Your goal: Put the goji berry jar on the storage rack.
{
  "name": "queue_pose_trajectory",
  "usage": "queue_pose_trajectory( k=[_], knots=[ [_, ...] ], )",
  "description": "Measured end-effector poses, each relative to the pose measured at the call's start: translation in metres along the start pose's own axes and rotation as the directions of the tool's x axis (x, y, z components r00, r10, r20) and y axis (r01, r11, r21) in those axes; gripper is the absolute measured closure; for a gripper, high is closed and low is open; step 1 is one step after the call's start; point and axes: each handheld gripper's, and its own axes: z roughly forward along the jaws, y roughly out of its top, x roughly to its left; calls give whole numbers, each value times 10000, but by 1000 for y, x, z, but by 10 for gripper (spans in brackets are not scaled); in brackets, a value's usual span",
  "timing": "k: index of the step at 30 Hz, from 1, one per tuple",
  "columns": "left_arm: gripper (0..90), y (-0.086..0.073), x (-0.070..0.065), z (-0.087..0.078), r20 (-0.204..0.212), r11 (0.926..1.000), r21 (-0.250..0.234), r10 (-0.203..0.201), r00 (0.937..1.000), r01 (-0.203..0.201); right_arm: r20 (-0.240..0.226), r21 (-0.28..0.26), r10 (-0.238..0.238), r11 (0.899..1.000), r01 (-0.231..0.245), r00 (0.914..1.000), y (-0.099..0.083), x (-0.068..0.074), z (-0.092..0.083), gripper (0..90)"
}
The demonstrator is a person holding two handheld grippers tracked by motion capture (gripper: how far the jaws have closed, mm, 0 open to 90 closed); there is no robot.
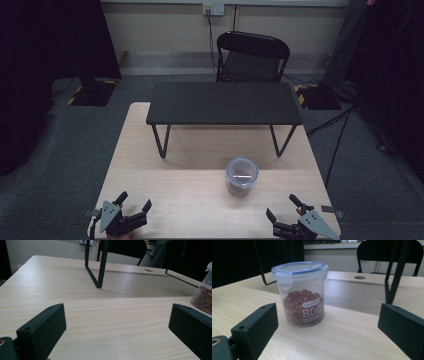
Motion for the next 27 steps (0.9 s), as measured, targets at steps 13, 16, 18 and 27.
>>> queue_pose_trajectory(
  k=[13,16,18,27],
  knots=[
    [4,0,1,-1,5,10000,-1,-45,10000,45,-5,321,-200,9993,200,9998,13,28,49,0],
    [4,0,1,-1,16,10000,-2,-34,10000,34,26,320,-341,9989,340,9994,16,36,60,0],
    [4,0,1,0,25,10000,-12,-45,10000,45,105,397,-412,9984,407,9991,17,41,68,0],
    [4,0,1,-1,30,10000,-9,-52,10000,52,687,528,-62,9986,25,9976,18,59,96,0]
  ],
)
